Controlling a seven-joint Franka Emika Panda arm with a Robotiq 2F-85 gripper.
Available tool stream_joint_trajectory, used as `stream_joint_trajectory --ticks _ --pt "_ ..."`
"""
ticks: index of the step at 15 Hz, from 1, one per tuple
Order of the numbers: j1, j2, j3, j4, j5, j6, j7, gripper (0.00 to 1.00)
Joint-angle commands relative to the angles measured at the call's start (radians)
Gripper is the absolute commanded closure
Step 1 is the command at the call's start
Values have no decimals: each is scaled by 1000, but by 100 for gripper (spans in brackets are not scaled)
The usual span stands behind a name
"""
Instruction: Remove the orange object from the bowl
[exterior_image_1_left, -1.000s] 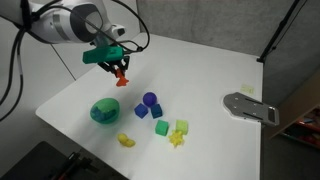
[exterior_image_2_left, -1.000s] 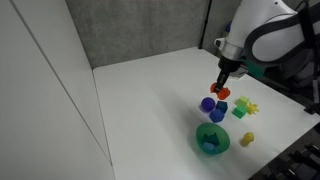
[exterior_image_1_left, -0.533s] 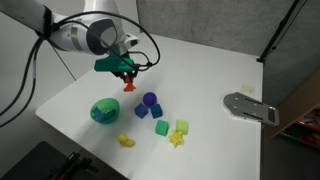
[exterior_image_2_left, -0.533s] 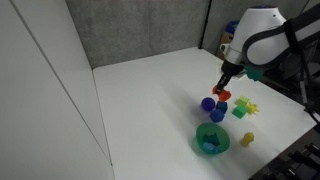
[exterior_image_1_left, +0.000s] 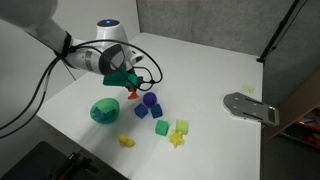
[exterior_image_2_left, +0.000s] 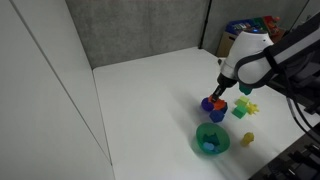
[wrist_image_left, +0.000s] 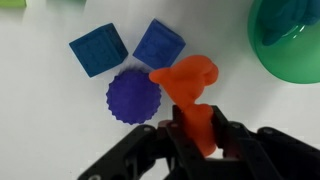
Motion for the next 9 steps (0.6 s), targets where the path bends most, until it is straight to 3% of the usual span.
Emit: stream_joint_trajectory --ticks 1,6,7,8,9 --pt "-13 54 -5 36 -22 50 -3 91" --pt "-15 109 -11 64 -38 84 -6 90" --pt "-12 116 -14 69 -40 84 -4 80" --pt "-9 121 -17 73 -45 80 -2 44" --pt "-8 123 -16 76 -49 76 -4 43"
